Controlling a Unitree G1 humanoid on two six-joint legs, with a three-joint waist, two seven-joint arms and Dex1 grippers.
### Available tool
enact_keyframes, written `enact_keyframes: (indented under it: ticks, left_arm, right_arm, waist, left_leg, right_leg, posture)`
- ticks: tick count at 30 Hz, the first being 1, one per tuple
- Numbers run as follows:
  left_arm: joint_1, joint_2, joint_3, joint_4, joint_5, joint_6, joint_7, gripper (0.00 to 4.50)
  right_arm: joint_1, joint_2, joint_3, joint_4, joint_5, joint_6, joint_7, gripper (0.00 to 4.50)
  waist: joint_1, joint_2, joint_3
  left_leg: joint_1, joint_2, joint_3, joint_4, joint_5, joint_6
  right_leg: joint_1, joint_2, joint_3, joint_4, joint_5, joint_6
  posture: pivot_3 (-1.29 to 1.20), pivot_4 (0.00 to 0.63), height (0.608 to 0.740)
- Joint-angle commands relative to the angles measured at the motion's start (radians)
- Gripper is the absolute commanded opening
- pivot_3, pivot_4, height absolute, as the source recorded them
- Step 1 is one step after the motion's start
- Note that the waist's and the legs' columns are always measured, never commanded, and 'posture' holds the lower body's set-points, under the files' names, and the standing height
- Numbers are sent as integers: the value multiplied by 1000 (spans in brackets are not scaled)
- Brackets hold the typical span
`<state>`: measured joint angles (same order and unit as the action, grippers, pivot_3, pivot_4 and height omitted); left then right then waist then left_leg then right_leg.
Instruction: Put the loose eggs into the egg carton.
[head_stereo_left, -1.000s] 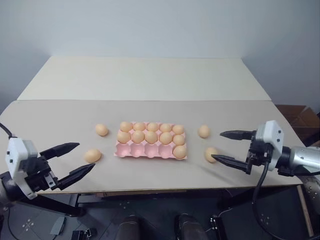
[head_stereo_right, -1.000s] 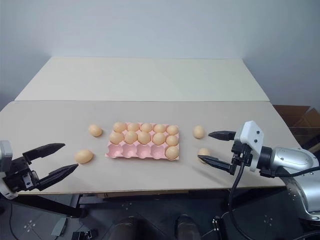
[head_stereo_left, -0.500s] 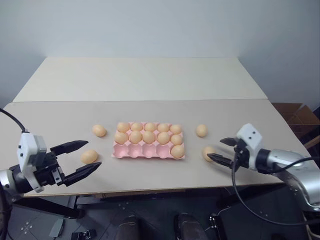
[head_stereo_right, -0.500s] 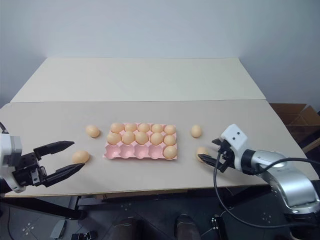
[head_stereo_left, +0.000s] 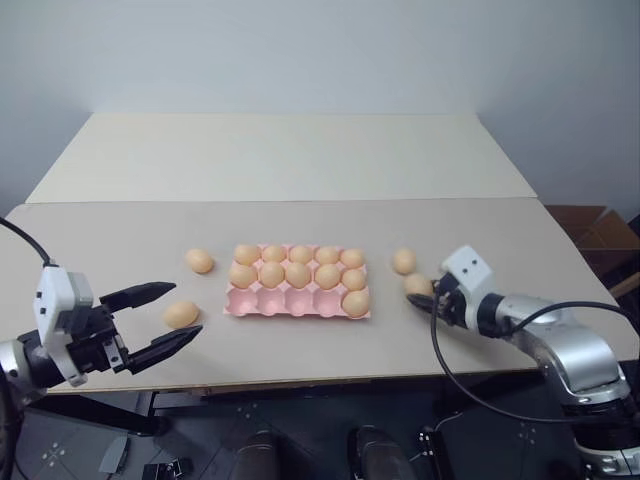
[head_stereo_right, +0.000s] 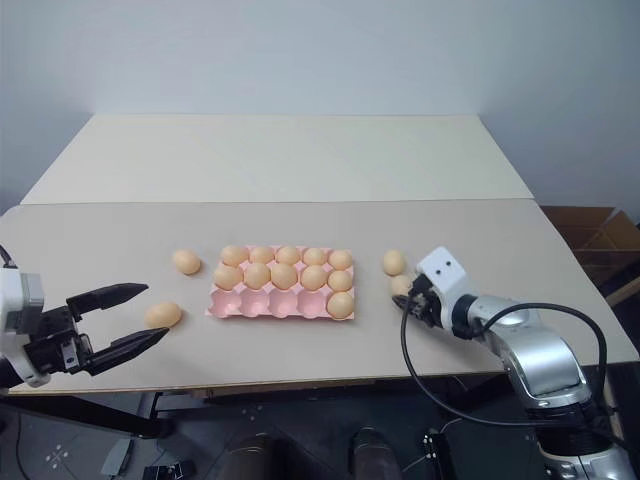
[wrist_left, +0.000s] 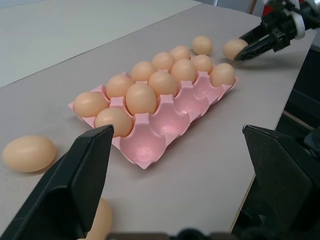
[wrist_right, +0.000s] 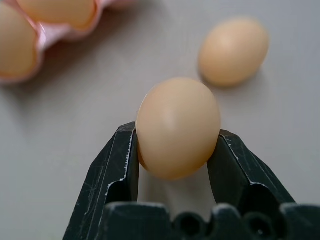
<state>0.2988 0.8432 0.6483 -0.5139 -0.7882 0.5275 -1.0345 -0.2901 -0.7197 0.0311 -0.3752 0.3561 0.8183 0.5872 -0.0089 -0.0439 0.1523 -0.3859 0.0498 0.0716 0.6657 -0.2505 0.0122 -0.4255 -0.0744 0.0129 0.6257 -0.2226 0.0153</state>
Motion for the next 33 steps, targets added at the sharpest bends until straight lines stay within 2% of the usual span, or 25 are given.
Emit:
enact_keyframes:
  ticks: [1, 7, 10, 13, 16, 19, 21, 26, 29, 33]
  left_arm:
    - [7, 11, 34, -28, -7, -6, 2, 4500]
    - [7, 8, 25, -31, -6, -7, 9, 4500]
    - [7, 5, 27, -36, -7, -8, 16, 4500]
    - [16, 3, 38, -42, -9, -8, 19, 4500]
    - [26, 1, 46, -44, -9, -9, 19, 4500]
    - [28, 2, 44, -42, -9, -11, 19, 4500]
    - [22, 5, 40, -33, -8, -12, 17, 4500]
    - [16, 11, 48, -11, -13, -12, -3, 4500]
    - [33, 33, 80, 34, 4, -14, -46, 4500]
    - [26, 36, 99, 51, -2, -10, -44, 4500]
  right_arm:
    - [-81, 52, 25, -131, 39, 35, -9, 2019]
    - [-202, 188, 198, -134, 1, 74, -39, 2019]
    - [-222, 204, 280, -116, -35, 90, -43, 2019]
    - [-226, 202, 302, -117, -42, 95, -31, 2019]
    - [-230, 206, 314, -124, -42, 109, -22, 2697]
    - [-227, 213, 319, -131, -51, 116, -29, 3785]
    - [-231, 215, 278, -149, -29, 134, -28, 4481]
    - [-209, 171, 158, -200, 10, 142, -13, 4481]
    - [-118, 59, -59, -233, 77, 102, 75, 4481]
    - [25, -50, -191, -188, 93, 0, 168, 4481]
  waist:
    - [-6, 0, 0]
    - [-6, 0, 0]
    - [0, 0, 0]
    - [0, 0, 0]
    - [-3, 0, 0]
    - [-3, 0, 0]
    - [-3, 0, 0]
    - [-3, 0, 0]
    - [6, 0, 0]
    - [15, 0, 0]
  left_leg:
    - [0, 0, 0, 0, 0, 0]
    - [0, 1, -1, 0, 0, 0]
    - [-1, 0, -2, 0, 0, 0]
    - [-2, -1, -1, 0, 0, 0]
    - [-2, -1, -1, 0, 0, 0]
    - [-1, 0, -1, 0, 0, 0]
    - [-1, 1, -2, 0, 0, 0]
    - [-1, 0, -2, 0, 0, 0]
    - [-2, 0, -2, 0, 0, 0]
    - [-3, -1, -1, 0, -1, 1]
  right_leg:
    - [0, 0, 0, 0, 0, 0]
    - [-1, 1, -1, 1, 1, 1]
    - [-1, -1, -2, 1, 1, 1]
    - [-1, -2, -2, -1, 1, 1]
    - [-1, -2, -2, -1, 1, 1]
    - [-1, -1, -2, 0, 1, 1]
    - [-1, 0, -3, 1, 0, -1]
    - [-1, 0, -2, 2, 0, -2]
    - [-1, -1, -3, 0, 0, -1]
    - [0, -2, -3, -3, -2, -1]
  posture:
    - [0, 150, 740]
    - [0, 150, 740]
    - [0, 150, 740]
    - [0, 150, 740]
    - [0, 150, 740]
    - [0, 150, 740]
    - [0, 150, 740]
    - [0, 150, 740]
    - [0, 150, 740]
    - [0, 150, 740]
